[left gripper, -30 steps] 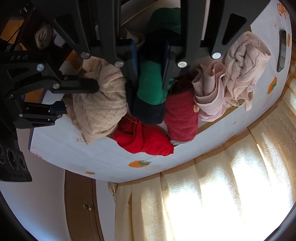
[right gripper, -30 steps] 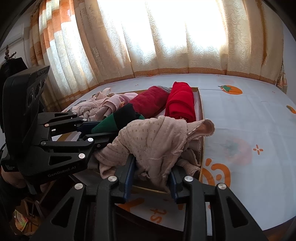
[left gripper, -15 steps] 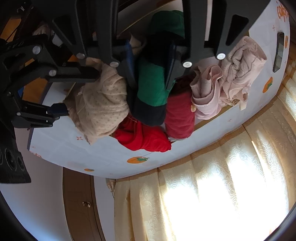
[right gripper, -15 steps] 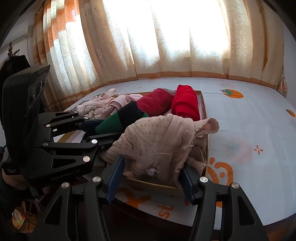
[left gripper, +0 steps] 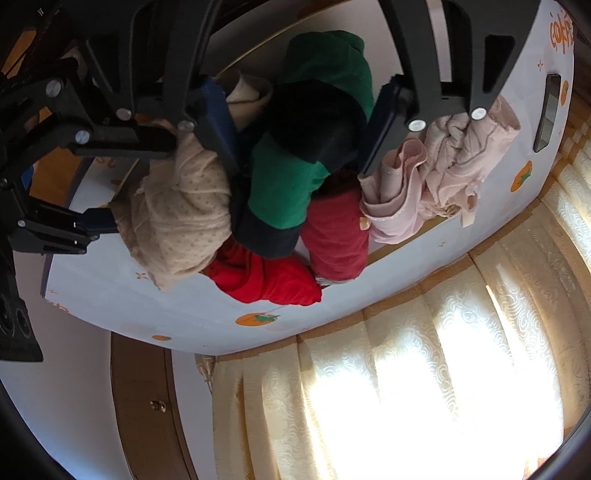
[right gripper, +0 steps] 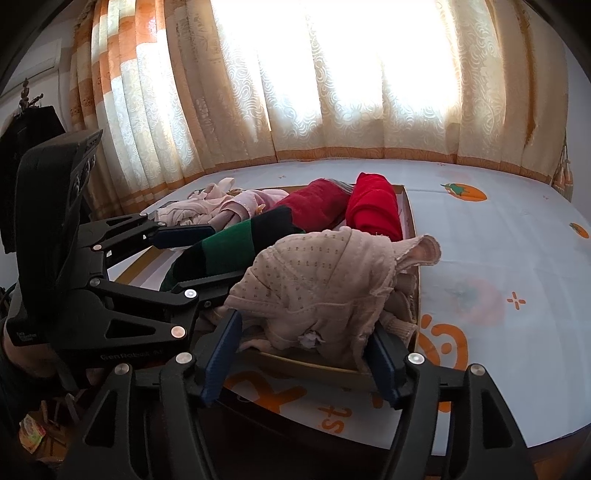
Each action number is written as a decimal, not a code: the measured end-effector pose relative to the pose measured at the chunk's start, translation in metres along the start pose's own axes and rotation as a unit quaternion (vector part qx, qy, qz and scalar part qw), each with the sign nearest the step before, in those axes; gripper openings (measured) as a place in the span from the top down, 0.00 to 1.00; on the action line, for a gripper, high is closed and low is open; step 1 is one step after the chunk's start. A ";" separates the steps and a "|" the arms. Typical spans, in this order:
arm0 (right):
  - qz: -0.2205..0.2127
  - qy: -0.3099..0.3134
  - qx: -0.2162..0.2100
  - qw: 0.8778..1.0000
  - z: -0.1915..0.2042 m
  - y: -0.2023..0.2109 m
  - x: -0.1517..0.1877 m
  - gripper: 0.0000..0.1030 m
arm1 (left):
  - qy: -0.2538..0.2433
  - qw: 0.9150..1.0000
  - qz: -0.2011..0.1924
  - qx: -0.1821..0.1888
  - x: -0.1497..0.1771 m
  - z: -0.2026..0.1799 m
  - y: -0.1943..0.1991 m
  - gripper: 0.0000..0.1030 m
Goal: Take underwear out of drawer
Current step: 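Open both grippers to release the garments in the tray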
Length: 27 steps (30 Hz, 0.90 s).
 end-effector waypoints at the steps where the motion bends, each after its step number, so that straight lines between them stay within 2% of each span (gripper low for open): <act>1: 0.000 0.000 0.000 1.000 0.000 0.000 0.000 0.35 | 0.000 1.000 0.000 -0.002 0.000 0.000 0.000 0.34; 10: -0.003 0.004 0.002 1.000 0.002 0.000 0.001 0.33 | 0.005 1.000 -0.005 -0.010 0.003 0.001 0.001 0.29; 17: -0.007 0.008 0.004 1.000 0.002 0.003 0.003 0.33 | 0.024 0.999 -0.016 -0.017 0.010 0.007 0.006 0.15; 27: -0.006 0.012 0.011 1.000 0.008 0.005 0.004 0.31 | 0.040 0.998 -0.032 -0.021 0.021 0.011 0.017 0.09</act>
Point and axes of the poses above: each gripper's, at about its wrist camera, not at the fingertips, and y roughly against the way its jaws point, z to its left, x to its underside, the point moved 4 cm from there along -y, roughly the way its jaws point, and after that the axes turned 12 degrees about x, right-handed, at the moved point
